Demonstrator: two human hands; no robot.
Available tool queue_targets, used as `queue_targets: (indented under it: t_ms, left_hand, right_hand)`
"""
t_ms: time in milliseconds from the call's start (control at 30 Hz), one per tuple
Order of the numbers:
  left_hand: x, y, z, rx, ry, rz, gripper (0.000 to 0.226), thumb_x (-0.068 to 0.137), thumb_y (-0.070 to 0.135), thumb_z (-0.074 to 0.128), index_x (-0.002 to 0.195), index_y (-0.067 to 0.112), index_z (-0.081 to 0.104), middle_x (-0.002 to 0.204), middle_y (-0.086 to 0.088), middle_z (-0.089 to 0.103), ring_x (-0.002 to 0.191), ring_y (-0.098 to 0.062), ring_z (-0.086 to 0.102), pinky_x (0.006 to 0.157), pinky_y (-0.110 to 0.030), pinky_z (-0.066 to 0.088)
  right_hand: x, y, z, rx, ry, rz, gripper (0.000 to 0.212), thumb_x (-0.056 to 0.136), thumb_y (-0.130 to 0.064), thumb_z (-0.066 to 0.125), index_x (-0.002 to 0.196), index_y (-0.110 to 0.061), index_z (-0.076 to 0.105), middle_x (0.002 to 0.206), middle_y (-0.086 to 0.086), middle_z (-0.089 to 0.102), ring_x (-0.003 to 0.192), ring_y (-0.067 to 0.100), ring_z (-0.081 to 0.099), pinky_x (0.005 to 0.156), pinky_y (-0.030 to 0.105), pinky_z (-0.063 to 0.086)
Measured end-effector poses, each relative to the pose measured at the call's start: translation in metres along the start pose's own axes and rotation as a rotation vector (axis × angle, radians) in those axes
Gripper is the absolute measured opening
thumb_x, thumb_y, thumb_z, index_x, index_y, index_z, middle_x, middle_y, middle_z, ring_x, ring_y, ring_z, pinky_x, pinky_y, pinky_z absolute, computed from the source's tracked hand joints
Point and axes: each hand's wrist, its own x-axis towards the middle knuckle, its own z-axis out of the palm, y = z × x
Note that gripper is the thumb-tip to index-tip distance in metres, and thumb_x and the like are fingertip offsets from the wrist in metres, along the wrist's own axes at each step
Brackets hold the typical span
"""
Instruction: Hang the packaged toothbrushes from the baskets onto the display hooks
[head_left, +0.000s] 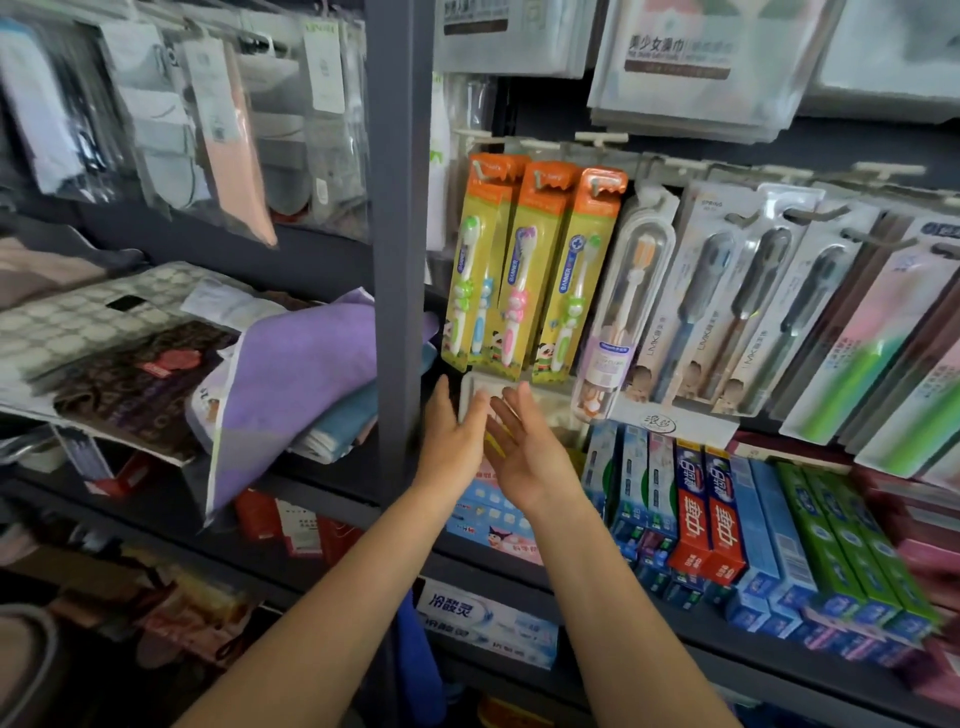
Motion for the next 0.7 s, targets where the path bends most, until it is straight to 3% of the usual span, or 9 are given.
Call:
queue_targets:
  t_ms: [133, 233, 333, 500, 700]
  left_hand:
    - [0.014, 0.001, 0.001, -0.026, -0.029, 0.144, 0.068, 0.106, 0.042, 0.043, 0.161, 0.036, 0.005, 0.169, 0.006, 0.01, 0.154, -0.014, 0.014, 0.123, -0.041, 0.02]
    - [0.023, 0.002, 0.005, 0.001, 0.015, 0.206, 0.068, 0.106, 0.037, 0.044, 0.162, 0.032, 0.005, 0.169, 0.006, 0.009, 0.154, -0.012, 0.011, 0.125, -0.041, 0.017]
    - [0.03, -0.001, 0.008, -0.002, 0.055, 0.261, 0.064, 0.105, 0.036, 0.045, 0.161, 0.03, 0.013, 0.166, 0.004, 0.021, 0.151, -0.013, 0.023, 0.123, -0.042, 0.025]
    - [0.035, -0.003, 0.013, -0.006, 0.087, 0.262, 0.056, 0.106, 0.029, 0.045, 0.158, 0.028, 0.026, 0.156, 0.004, 0.041, 0.14, -0.009, 0.041, 0.113, -0.032, 0.038]
    - [0.034, -0.006, 0.016, 0.003, 0.126, 0.236, 0.035, 0.102, 0.031, 0.055, 0.137, 0.024, 0.05, 0.129, 0.004, 0.059, 0.12, -0.011, 0.056, 0.101, -0.031, 0.047]
  right_hand:
    - [0.007, -0.005, 0.007, -0.063, -0.059, -0.031, 0.041, 0.098, -0.045, 0.058, 0.13, -0.019, 0.061, 0.13, 0.002, 0.068, 0.128, 0.021, 0.056, 0.113, 0.045, 0.04]
    - [0.012, -0.006, 0.008, -0.087, -0.028, -0.043, 0.038, 0.097, -0.042, 0.061, 0.127, -0.017, 0.066, 0.122, 0.0, 0.073, 0.12, 0.017, 0.062, 0.096, 0.037, 0.049]
    - [0.017, -0.007, 0.007, -0.088, 0.002, -0.054, 0.039, 0.097, -0.036, 0.063, 0.13, -0.013, 0.066, 0.121, 0.0, 0.074, 0.115, 0.017, 0.065, 0.086, 0.034, 0.05]
    - [0.024, -0.005, 0.001, -0.074, 0.023, -0.063, 0.044, 0.095, -0.028, 0.067, 0.134, -0.007, 0.062, 0.125, 0.006, 0.072, 0.122, 0.024, 0.063, 0.108, 0.043, 0.043]
    - [0.02, -0.005, 0.002, -0.031, -0.022, -0.077, 0.043, 0.096, -0.023, 0.066, 0.134, -0.002, 0.06, 0.124, 0.014, 0.069, 0.11, 0.024, 0.065, 0.094, 0.04, 0.05]
